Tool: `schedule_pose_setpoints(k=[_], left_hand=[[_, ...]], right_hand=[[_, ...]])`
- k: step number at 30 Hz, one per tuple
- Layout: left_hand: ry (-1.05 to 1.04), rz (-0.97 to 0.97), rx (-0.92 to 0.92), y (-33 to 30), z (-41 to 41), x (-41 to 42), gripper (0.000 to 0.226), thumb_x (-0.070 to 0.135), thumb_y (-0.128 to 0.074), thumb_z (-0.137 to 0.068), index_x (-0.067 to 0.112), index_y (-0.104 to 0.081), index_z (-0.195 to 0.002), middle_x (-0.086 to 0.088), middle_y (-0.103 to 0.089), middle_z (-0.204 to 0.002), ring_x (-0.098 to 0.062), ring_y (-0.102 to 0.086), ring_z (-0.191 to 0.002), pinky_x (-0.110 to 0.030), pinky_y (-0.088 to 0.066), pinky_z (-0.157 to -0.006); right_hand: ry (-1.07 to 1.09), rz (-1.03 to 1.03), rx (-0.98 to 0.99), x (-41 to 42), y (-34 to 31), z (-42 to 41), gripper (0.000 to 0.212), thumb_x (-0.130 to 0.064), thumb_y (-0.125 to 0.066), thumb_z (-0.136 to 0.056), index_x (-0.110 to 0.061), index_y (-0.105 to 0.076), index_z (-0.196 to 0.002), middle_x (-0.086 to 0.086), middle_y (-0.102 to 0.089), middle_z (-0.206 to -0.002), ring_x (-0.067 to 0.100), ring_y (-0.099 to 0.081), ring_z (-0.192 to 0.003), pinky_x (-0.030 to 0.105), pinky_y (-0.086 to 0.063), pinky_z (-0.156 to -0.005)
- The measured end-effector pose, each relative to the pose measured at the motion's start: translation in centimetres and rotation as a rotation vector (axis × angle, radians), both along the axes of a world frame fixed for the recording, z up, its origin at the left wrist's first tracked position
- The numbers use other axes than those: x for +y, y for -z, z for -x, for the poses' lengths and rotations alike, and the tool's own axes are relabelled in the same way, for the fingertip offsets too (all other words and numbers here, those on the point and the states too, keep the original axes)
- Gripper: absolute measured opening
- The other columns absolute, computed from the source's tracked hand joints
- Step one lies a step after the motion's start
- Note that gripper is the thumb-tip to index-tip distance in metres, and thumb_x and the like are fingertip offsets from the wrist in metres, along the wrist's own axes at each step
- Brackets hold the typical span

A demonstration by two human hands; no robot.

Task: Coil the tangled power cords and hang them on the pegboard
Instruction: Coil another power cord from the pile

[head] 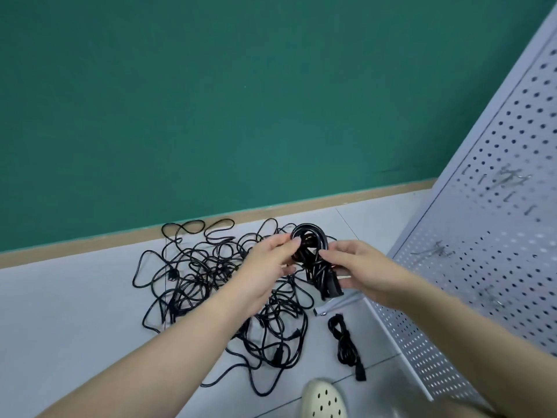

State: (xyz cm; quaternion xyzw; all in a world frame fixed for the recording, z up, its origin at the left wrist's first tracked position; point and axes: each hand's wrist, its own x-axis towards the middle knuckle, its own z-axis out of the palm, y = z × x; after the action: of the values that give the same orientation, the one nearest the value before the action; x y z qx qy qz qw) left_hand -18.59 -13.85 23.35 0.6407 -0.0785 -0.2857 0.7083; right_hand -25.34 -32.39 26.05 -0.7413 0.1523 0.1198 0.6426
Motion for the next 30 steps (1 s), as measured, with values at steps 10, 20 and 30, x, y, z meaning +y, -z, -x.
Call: schedule_pose_setpoints(k=[10,20,30], left_hand=[[0.169,-0.148,0.258,16.3,0.6,-4.9,0.024,0.018,-0.053,-0.107,0.018,-0.058,-0.13,-0.007,-0.071,-0.123,-0.017,-0.071,-0.096,-0.03,-0.059,-0.086],[0.088,-0.196,0.518,30.4,3.9,-10.5,0.033,0.002,-0.05,-0.104,0.028,-0.06,-0.122,-0.004,-0.071,-0.119,-0.012,-0.068,-0.101,-0.019,-0.055,-0.08],[0.113,-0.172,0.508,34.6,4.7,-13.2,0.054,-0.009,-0.039,-0.101,0.03,-0.06,-0.131,0.004,-0.072,-0.123,-0.02,-0.067,-0.117,-0.032,-0.057,-0.094]], right_hand=[[0.265,0.052,0.219,-4.4,16.3,0.6,0.022,-0.024,-0.062,-0.103,-0.006,-0.069,-0.113,0.017,-0.077,-0.105,0.027,-0.077,-0.09,0.035,-0.063,-0.073],[0.299,0.173,0.454,-5.8,30.8,0.7,0.011,-0.013,-0.06,-0.102,-0.021,-0.068,-0.103,0.017,-0.074,-0.095,0.028,-0.072,-0.077,0.036,-0.061,-0.061],[0.351,0.279,0.454,-8.3,34.9,2.1,0.009,-0.022,-0.065,-0.1,-0.015,-0.071,-0.101,0.01,-0.076,-0.101,0.031,-0.073,-0.096,0.045,-0.059,-0.092]])
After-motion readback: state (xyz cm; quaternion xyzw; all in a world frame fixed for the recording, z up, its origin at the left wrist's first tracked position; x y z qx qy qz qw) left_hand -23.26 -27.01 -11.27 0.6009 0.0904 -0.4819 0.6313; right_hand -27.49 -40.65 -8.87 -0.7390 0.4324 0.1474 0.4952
